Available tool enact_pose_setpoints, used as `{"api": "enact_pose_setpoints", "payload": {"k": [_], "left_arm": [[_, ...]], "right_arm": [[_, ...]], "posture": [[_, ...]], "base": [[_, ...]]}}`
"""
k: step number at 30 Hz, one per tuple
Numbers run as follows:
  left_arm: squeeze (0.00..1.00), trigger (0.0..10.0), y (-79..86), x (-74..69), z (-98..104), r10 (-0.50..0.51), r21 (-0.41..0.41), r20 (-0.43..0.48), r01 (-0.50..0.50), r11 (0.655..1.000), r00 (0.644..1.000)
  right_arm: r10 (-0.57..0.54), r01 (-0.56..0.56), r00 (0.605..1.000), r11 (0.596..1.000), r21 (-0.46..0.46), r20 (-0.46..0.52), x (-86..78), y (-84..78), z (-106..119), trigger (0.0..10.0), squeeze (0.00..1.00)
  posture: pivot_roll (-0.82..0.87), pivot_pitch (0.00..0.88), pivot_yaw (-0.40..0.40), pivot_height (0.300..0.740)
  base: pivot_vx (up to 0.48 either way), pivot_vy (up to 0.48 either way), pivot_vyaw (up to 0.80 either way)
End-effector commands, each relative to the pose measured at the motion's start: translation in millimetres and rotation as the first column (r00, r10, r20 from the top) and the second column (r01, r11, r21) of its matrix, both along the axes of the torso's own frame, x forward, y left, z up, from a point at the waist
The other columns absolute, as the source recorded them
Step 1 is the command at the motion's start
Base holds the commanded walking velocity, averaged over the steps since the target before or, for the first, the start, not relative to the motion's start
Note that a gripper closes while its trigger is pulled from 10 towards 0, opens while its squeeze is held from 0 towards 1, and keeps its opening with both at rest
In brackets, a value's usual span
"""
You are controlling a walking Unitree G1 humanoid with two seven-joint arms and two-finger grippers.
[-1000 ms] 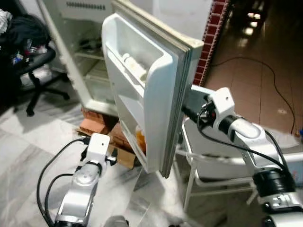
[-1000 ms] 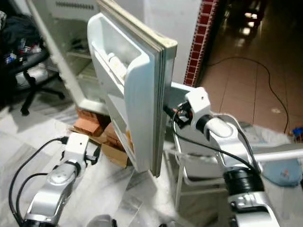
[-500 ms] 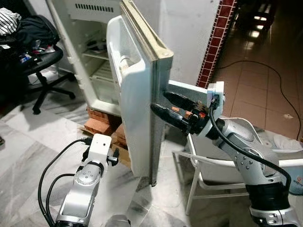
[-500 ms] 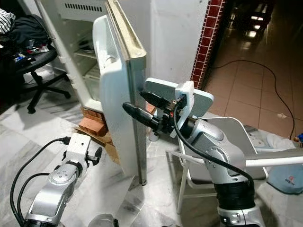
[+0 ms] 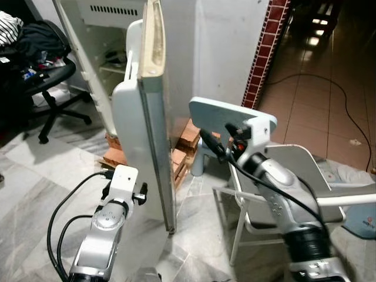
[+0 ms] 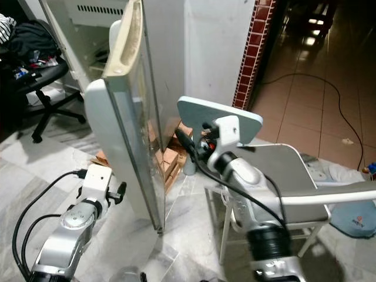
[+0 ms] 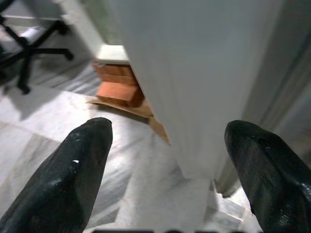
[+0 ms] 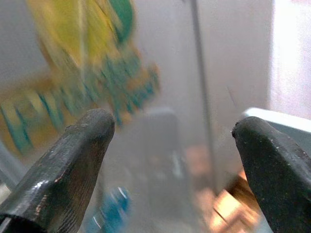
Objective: Restocking fridge
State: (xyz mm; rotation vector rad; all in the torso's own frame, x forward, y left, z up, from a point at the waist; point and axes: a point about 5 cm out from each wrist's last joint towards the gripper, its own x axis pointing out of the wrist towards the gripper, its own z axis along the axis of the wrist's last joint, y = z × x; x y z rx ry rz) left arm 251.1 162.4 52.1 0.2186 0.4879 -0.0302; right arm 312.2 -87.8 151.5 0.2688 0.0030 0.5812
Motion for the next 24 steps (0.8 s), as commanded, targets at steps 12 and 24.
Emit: {"api": "enact_pose_setpoints", "payload": {"k": [12,24], "left_arm": [[0.00,10.0,8.6,3.1,0,0.091,-0.002,-0.002,-0.091,0.996,0.996],[0.00,10.0,-8.6,22.8,6,-0.143,0.078,0.040,0.139,0.987,0.989]], "right_arm": [[0.639,-0.695,0.718,0.674,0.249,0.276,-64.3,102.8,87,10.0,0.00],[0.387,-0.393,0.920,0.912,0.118,0.065,-36.0,51.7,34,10.0,0.00]], "posture": [[0.11,0.000,-0.013,0.740],[0.08,0.000,-0.003,0.740]], "base": [[0.000,0.000,0.00],[0.000,0.000,0.00]]}}
